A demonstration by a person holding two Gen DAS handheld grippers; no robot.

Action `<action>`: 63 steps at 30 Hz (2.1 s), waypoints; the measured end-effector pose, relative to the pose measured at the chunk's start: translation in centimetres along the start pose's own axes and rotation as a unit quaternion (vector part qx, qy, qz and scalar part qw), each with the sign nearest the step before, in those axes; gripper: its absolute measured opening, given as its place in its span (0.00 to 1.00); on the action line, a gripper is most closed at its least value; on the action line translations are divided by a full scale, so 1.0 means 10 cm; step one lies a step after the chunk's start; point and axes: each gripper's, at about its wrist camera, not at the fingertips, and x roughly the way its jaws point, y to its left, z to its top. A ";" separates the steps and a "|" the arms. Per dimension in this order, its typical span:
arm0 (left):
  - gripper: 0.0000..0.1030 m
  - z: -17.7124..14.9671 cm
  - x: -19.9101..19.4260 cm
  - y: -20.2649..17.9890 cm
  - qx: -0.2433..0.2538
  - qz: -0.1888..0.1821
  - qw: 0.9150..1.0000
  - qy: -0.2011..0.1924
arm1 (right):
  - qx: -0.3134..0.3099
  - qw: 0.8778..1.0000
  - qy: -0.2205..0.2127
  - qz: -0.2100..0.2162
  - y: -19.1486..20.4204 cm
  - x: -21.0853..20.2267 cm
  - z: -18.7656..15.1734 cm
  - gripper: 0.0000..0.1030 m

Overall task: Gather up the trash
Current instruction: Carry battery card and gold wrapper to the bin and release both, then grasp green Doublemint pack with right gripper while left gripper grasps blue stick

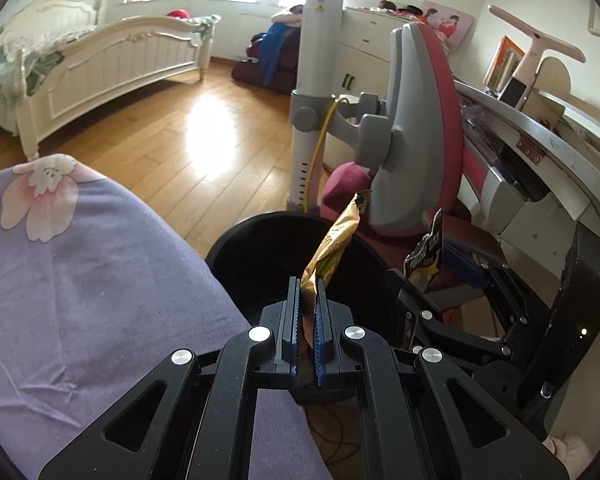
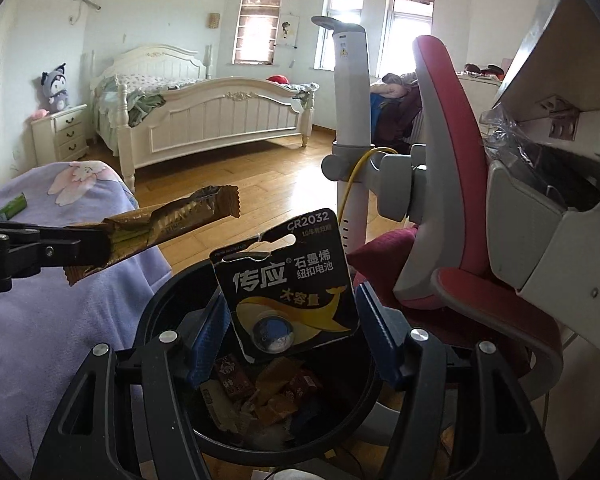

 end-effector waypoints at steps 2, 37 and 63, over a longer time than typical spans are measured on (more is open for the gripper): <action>0.07 0.02 0.02 0.00 0.001 0.002 1.000 0.002 | 0.001 1.000 0.003 0.001 -0.01 0.02 0.01 0.61; 0.69 0.05 -0.64 0.49 -0.024 0.082 0.994 -0.061 | 0.002 0.998 0.003 0.061 0.30 -0.07 0.37 0.79; 0.47 -0.29 -1.39 2.88 -0.013 0.177 0.984 0.013 | -0.020 0.927 0.162 0.337 2.59 0.43 1.16 0.62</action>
